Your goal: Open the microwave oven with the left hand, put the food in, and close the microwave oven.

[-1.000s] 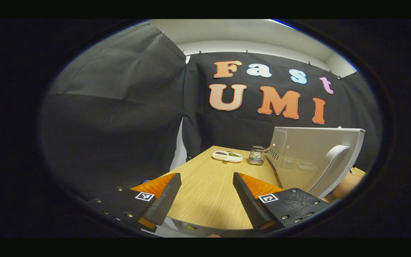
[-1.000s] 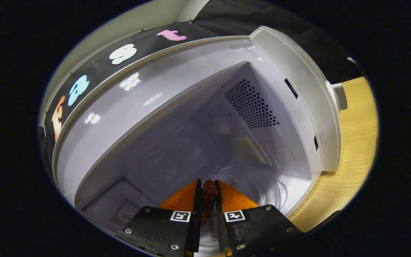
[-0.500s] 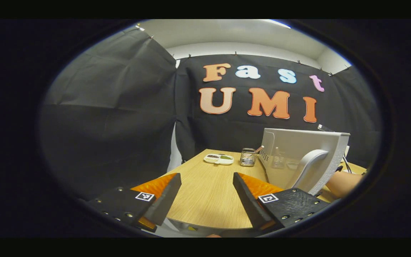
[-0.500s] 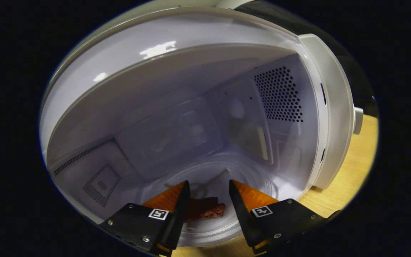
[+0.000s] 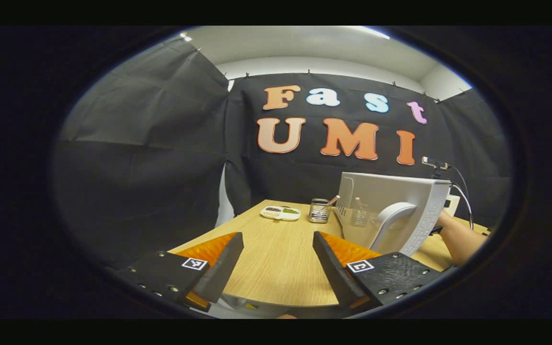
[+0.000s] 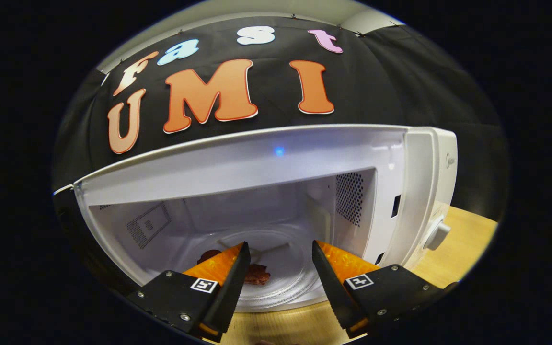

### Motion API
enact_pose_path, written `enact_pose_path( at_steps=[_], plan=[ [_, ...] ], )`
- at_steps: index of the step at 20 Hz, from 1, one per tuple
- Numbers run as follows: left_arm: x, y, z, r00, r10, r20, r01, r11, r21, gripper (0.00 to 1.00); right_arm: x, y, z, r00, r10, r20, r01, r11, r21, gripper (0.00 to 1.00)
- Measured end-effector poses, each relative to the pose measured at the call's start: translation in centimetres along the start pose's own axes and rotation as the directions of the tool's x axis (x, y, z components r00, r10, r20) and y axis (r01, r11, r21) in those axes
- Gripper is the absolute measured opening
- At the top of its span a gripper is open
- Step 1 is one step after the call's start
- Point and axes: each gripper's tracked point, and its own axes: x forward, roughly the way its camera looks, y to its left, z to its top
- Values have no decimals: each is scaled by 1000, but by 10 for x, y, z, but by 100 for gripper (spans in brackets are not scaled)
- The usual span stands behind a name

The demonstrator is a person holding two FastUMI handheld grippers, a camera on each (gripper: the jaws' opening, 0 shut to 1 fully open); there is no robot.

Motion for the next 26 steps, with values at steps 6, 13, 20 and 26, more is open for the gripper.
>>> enact_pose_path(
  at_steps=[6,13,20,26],
  plan=[
    [5,-19,-5,999,-40,-12,40,999,25,89,-50,-7,22,991,129,34,-124,984,-127,84],
    [7,-45,-11,995,-87,-41,89,995,45,88,-110,-41,73,968,207,142,-181,967,-179,85],
    [2,-114,-21,964,-253,-87,258,964,57,88,-148,-85,98,949,249,194,-214,959,-187,85],
    [16,-200,-39,902,-415,-114,419,908,11,88,-160,-140,103,957,209,203,-179,971,-157,85]
  ],
)
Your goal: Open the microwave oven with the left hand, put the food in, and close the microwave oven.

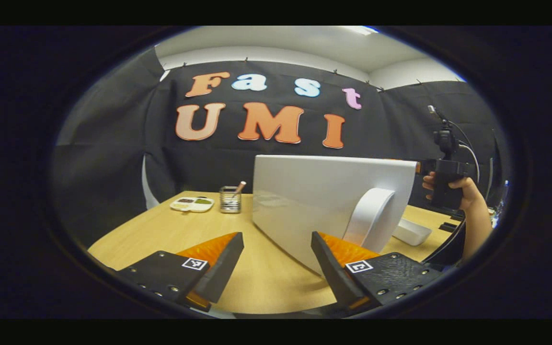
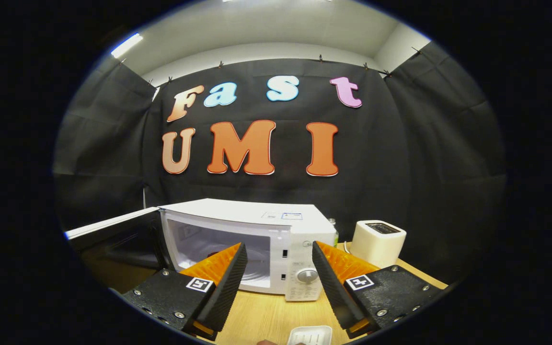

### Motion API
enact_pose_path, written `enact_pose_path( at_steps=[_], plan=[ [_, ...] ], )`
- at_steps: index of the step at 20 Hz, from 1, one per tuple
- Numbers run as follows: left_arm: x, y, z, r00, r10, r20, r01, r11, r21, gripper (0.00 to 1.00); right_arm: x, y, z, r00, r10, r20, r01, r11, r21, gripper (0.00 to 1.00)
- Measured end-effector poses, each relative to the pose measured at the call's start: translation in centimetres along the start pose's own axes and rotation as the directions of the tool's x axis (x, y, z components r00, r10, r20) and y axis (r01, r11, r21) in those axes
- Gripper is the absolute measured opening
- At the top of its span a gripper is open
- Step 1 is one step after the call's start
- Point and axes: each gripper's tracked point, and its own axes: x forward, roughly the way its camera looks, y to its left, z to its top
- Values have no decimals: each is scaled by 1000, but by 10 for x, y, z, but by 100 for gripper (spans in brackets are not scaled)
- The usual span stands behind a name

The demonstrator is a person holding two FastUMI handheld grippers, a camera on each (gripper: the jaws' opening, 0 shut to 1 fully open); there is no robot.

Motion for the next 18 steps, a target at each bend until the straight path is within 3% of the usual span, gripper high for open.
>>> enact_pose_path(
  at_steps=[1,3,6,7,8,9,10,12,15,18],
  plan=[
    [10,-13,0,1000,-26,2,26,1000,-9,89,-2,-7,-1,1000,-5,-4,5,1000,-4,86],
    [27,-42,2,996,-87,9,87,996,-12,79,-8,-22,-2,1000,-18,-12,18,1000,-15,85],
    [51,-85,2,983,-184,12,184,983,10,55,-15,-46,3,999,-38,5,38,999,-27,85],
    [59,-95,5,979,-202,17,202,979,26,52,-17,-53,4,999,-43,7,44,999,-27,85],
    [65,-106,8,976,-218,22,217,975,43,40,-19,-57,5,999,-45,12,45,999,-25,85],
    [74,-110,10,977,-211,30,209,976,56,36,-20,-60,7,999,-48,13,48,999,-20,85],
    [83,-114,10,978,-207,30,205,977,60,23,-21,-65,7,999,-48,15,48,999,-14,85],
    [102,-130,8,972,-235,19,234,971,41,10,-24,-73,8,998,-56,18,56,998,-6,85],
    [124,-150,4,962,-273,-3,272,962,-15,2,-25,-84,8,997,-67,25,67,998,-11,85],
    [153,-157,2,967,-256,-21,255,967,-24,2,-25,-94,9,997,-78,29,78,997,-10,86]
  ],
)
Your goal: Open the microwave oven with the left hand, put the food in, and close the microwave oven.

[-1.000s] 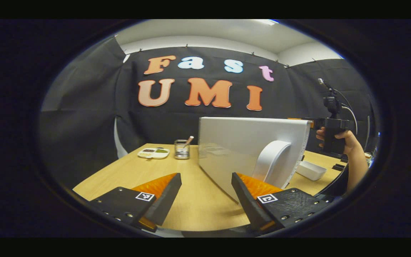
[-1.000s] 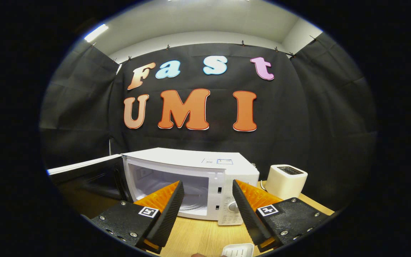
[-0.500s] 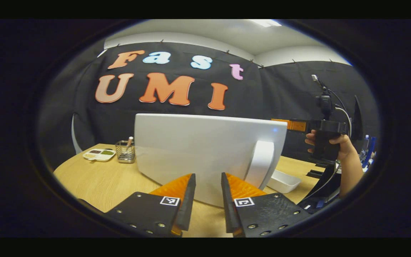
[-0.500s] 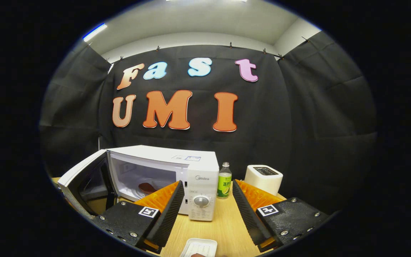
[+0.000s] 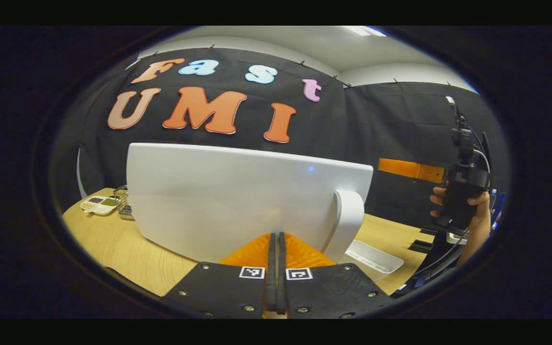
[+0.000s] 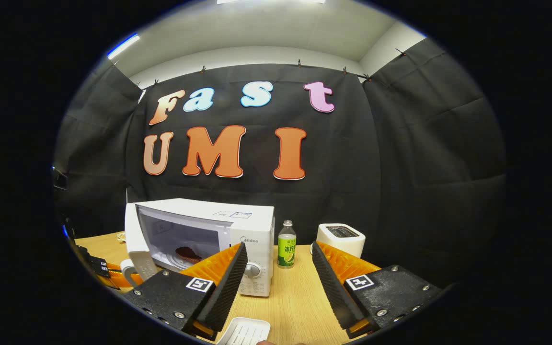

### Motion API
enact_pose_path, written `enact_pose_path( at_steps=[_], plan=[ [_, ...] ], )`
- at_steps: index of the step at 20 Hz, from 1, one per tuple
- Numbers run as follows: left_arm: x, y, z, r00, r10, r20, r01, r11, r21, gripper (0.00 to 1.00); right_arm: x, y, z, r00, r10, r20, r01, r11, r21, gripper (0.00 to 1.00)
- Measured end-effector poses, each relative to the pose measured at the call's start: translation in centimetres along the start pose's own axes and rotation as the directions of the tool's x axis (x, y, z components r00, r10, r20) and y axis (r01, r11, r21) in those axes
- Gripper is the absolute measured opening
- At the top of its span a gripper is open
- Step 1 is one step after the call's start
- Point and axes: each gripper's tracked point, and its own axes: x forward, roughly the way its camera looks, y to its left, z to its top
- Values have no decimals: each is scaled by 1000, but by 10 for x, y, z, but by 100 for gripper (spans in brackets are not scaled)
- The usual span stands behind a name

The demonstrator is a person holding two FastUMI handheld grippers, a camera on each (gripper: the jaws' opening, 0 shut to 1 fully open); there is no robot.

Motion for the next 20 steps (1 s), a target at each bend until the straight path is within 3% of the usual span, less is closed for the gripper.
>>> enact_pose_path(
  at_steps=[13,16,19,20],
  plan=[
    [117,19,6,989,148,-26,-147,988,39,1,6,-33,-17,999,-27,-23,27,999,28,85],
    [130,17,4,989,145,-26,-144,989,16,1,7,-39,-27,998,-34,-47,35,999,16,86],
    [135,18,7,981,195,-12,-194,980,38,1,9,-45,-32,997,-48,-59,49,999,14,85],
    [137,17,6,976,216,-12,-215,975,53,5,12,-45,-33,997,-48,-64,49,999,20,85]
  ],
)
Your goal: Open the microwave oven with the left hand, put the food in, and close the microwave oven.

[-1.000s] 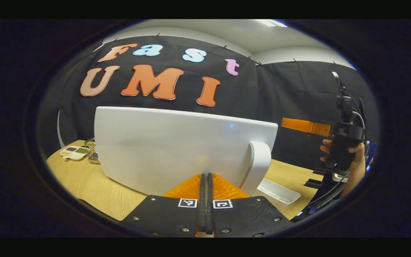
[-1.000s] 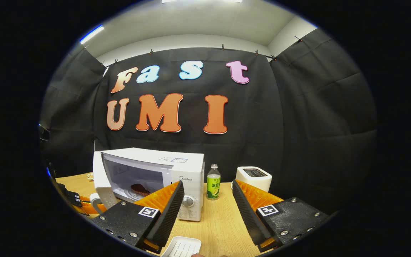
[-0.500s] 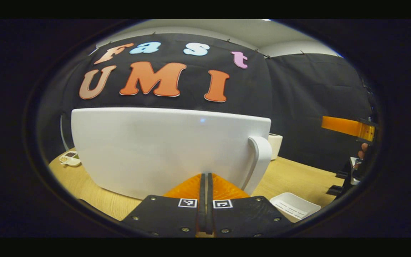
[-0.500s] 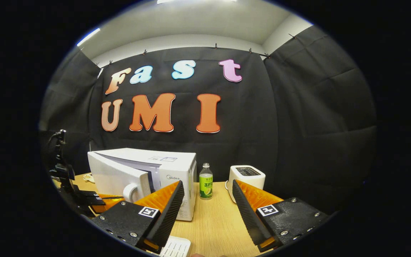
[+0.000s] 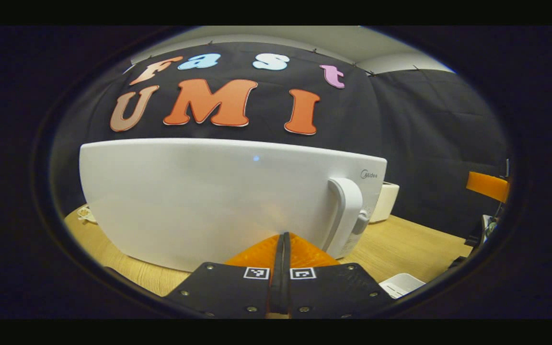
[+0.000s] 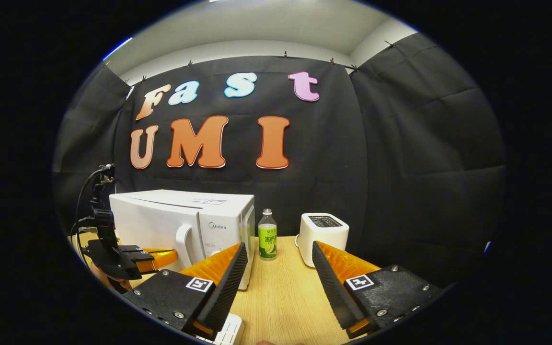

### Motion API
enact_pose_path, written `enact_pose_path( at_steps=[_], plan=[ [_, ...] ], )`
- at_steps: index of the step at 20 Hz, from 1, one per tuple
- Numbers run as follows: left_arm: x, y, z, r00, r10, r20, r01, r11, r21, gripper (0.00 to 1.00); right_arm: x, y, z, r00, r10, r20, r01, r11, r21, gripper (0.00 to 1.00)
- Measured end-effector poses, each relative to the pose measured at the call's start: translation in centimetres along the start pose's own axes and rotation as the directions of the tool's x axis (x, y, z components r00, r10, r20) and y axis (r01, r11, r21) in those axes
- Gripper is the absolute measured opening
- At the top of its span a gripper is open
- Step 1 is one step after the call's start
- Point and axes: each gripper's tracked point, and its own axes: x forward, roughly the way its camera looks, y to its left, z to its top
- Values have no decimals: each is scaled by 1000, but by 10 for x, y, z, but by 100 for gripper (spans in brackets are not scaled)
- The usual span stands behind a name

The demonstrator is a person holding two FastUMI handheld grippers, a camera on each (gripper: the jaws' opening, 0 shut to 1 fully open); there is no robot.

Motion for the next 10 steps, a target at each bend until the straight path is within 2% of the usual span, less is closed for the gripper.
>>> enact_pose_path(
  at_steps=[2,8,10],
  plan=[
    [1,-1,-1,1000,23,3,-23,999,23,0,1,2,-2,1000,6,-5,-6,1000,14,85],
    [4,2,3,999,34,-1,-34,998,48,1,-4,5,-5,1000,14,-14,-14,1000,18,86],
    [-2,6,12,999,44,13,-44,999,27,1,-6,2,1,1000,3,-7,-3,1000,13,86]
  ],
)
